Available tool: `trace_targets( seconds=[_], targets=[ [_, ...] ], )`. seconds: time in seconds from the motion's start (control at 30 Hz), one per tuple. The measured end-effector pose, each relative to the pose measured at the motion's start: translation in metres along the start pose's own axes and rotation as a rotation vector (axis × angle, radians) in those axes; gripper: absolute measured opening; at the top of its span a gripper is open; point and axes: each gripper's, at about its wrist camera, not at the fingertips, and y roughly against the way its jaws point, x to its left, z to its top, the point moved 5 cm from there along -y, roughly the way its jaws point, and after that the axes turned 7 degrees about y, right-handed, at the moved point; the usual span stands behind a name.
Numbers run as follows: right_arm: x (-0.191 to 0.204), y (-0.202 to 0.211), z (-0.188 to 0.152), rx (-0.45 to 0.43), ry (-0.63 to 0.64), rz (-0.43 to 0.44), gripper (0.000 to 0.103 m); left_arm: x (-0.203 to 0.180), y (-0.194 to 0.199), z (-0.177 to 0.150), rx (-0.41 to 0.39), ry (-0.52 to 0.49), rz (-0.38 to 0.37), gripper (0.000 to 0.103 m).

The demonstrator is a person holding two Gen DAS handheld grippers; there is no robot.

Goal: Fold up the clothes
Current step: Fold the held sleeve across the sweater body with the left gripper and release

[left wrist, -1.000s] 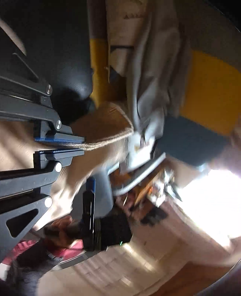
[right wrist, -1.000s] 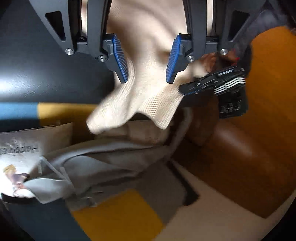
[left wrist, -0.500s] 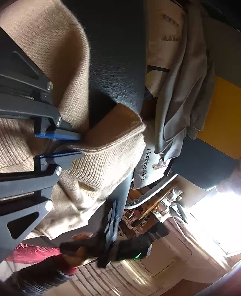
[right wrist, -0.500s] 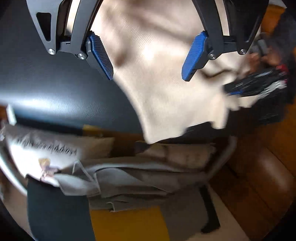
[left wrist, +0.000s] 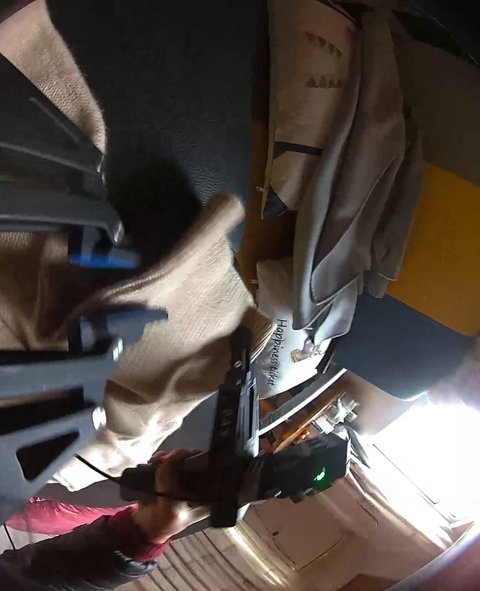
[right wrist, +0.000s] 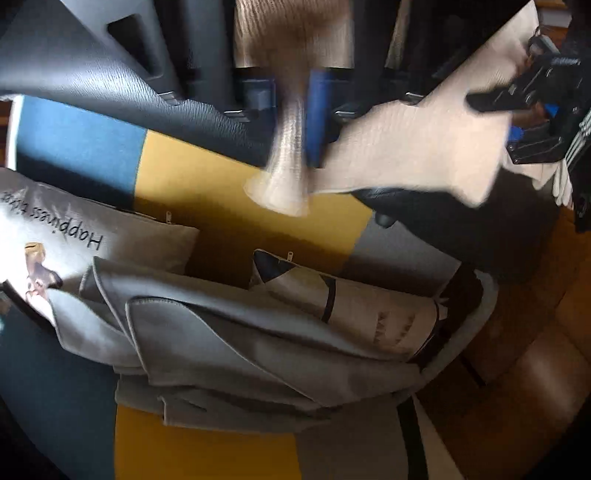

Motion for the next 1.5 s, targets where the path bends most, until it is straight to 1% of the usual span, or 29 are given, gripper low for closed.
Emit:
trace_targets(
  seconds=[0.03,0.17,0.23,0.3,0.4,0.47,0.57,0.6,0.63,0.7,0.73,0.77,0.8,0.83,0.87,0.9,0.97,1.0,1.03,1.07,1.13,1.17,1.23,1.27,1.3,1.37,1.4,1.5],
  targets=[
    [0.004,0.006,-0.002,-0.009,0.006,-0.009,0.012,-0.003,0.004,0.0,-0.012,-0.006,-0.003,0.012],
    [0.018,0.039,-0.013,-0.075,-0.012,0.018,0.012,-0.017,0.03,-0.003,-0.068,-0.029,-0.015,0.011],
    [0.029,0.064,-0.021,-0.121,-0.011,0.028,0.012,-0.025,0.047,-0.005,-0.099,-0.045,-0.022,0.011],
    [0.04,0.092,-0.032,-0.174,0.001,0.023,0.012,-0.035,0.063,-0.009,-0.131,-0.061,-0.045,0.011],
    [0.053,0.131,-0.051,-0.247,0.006,0.018,0.012,-0.052,0.087,-0.024,-0.17,-0.101,-0.068,0.01],
    [0.061,0.156,-0.072,-0.291,-0.002,0.028,0.012,-0.06,0.098,-0.042,-0.175,-0.134,-0.067,0.011],
    [0.075,0.173,-0.111,-0.305,-0.022,0.036,0.012,-0.063,0.103,-0.07,-0.146,-0.145,-0.07,0.01],
    [0.079,0.171,-0.123,-0.295,-0.019,0.034,0.012,-0.063,0.104,-0.079,-0.136,-0.144,-0.071,0.01],
    [0.084,0.169,-0.134,-0.286,-0.015,0.033,0.012,-0.06,0.104,-0.089,-0.119,-0.131,-0.083,0.01],
    [0.093,0.165,-0.158,-0.268,-0.009,0.03,0.012,-0.05,0.106,-0.105,-0.088,-0.072,-0.118,0.011],
    [0.098,0.162,-0.17,-0.258,-0.006,0.029,0.015,-0.042,0.106,-0.112,-0.065,-0.018,-0.154,0.018],
    [0.102,0.16,-0.182,-0.249,-0.002,0.027,0.015,-0.03,0.107,-0.117,-0.046,0.052,-0.192,0.024],
    [0.107,0.158,-0.193,-0.24,0.001,0.026,0.015,-0.019,0.109,-0.121,-0.029,0.125,-0.229,0.025],
    [0.112,0.156,-0.205,-0.23,0.004,0.025,0.018,-0.009,0.11,-0.123,-0.026,0.175,-0.245,0.027],
    [0.116,0.154,-0.216,-0.221,0.005,0.026,0.025,-0.001,0.112,-0.121,-0.04,0.201,-0.23,0.028],
    [0.118,0.151,-0.225,-0.208,-0.004,0.038,0.03,0.007,0.115,-0.118,-0.058,0.221,-0.208,0.028],
    [0.121,0.144,-0.241,-0.179,-0.03,0.069,0.051,0.016,0.119,-0.109,-0.086,0.247,-0.179,0.031],
    [0.119,0.142,-0.245,-0.177,-0.052,0.078,0.056,0.016,0.119,-0.103,-0.095,0.248,-0.177,0.032],
    [0.117,0.14,-0.25,-0.174,-0.073,0.087,0.065,0.014,0.119,-0.093,-0.11,0.243,-0.17,0.035],
    [0.114,0.139,-0.254,-0.176,-0.097,0.096,0.068,0.01,0.117,-0.084,-0.124,0.229,-0.16,0.039],
    [0.105,0.141,-0.256,-0.218,-0.173,0.12,0.076,-0.003,0.108,-0.063,-0.14,0.175,-0.133,0.044],
    [0.1,0.142,-0.257,-0.241,-0.212,0.133,0.078,-0.011,0.102,-0.053,-0.142,0.14,-0.11,0.047],
    [0.093,0.144,-0.255,-0.282,-0.268,0.168,0.089,-0.034,0.082,-0.038,-0.119,-0.004,-0.044,0.052],
    [0.089,0.144,-0.254,-0.303,-0.307,0.208,0.093,-0.042,0.07,-0.034,-0.096,-0.078,-0.006,0.052],
    [0.086,0.143,-0.254,-0.327,-0.354,0.257,0.099,-0.051,0.057,-0.032,-0.069,-0.153,0.033,0.052],
    [0.079,0.141,-0.255,-0.372,-0.431,0.331,0.1,-0.064,0.031,-0.032,0.032,-0.272,0.036,0.052],
    [0.075,0.139,-0.255,-0.387,-0.458,0.352,0.101,-0.066,0.02,-0.031,0.058,-0.315,0.062,0.052],
    [0.065,0.134,-0.257,-0.416,-0.523,0.398,0.102,-0.068,-0.003,-0.033,0.151,-0.396,0.052,0.052]
  ],
)
